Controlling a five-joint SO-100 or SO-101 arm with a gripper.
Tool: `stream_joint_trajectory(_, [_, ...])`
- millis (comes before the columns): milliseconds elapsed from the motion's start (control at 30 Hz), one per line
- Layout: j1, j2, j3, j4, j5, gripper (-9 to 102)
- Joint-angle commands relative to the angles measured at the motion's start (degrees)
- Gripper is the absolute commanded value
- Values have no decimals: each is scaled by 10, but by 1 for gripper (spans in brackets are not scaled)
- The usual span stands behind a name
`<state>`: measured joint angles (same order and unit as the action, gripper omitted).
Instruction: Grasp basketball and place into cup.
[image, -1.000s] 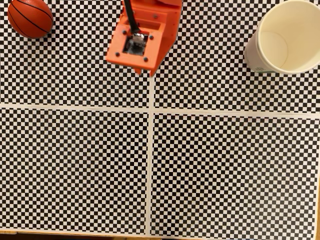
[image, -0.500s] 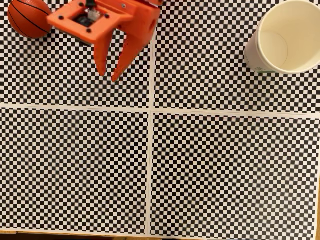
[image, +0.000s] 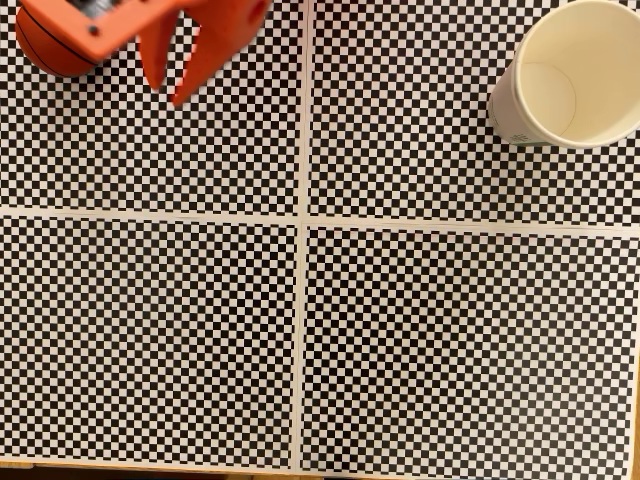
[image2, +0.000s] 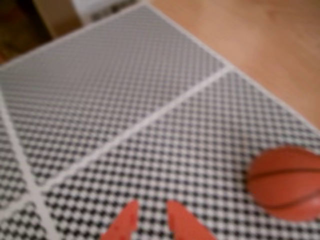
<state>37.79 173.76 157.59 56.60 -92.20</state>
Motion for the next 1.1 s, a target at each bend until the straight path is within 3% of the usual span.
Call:
stream_joint_trajectory(0, [48,-39,-60,34,-42,0])
stream_joint_trajectory(400, [196,-126,-98,62,-141,0])
stream_joint_trajectory(833, [231,-234,-149,48,-109,1])
stream_joint_trajectory(1067, [196,-252,-137,20,-79,24])
